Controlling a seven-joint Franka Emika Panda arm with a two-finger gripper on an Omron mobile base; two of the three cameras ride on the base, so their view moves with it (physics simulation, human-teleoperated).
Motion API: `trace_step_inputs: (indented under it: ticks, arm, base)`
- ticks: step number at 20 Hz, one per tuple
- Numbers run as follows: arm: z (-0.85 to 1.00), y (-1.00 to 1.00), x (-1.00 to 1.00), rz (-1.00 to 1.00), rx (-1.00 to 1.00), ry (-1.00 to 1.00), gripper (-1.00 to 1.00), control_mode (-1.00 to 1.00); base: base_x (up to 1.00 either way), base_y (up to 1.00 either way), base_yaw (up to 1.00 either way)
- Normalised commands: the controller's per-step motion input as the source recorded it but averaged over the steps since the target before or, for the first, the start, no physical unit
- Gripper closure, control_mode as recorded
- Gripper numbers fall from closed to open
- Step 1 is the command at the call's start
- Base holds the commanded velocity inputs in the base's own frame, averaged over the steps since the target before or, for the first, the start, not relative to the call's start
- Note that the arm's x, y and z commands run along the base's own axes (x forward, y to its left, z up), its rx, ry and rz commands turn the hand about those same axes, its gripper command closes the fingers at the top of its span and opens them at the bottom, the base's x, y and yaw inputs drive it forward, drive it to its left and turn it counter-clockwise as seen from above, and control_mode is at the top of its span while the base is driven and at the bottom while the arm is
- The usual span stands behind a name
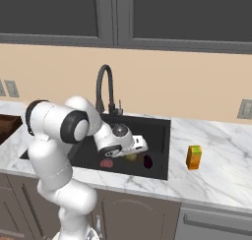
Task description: Pick up all produce items and place them in the sink. Turn on the sink faucet to wash them. Then turn the sink off and put them in the tray.
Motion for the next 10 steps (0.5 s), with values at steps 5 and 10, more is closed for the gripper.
trace_step_inputs:
  ticks: [5,10]
  arm:
    - [1.00,0.00,-0.15,-0.08,0.00,0.04,1.00,-1.00]
    - [1.00,0.00,0.00,-0.08,0.00,0.11,1.00,-1.00]
  base:
    - [0.00,0.00,0.00]
    - [0.00,0.00,0.00]
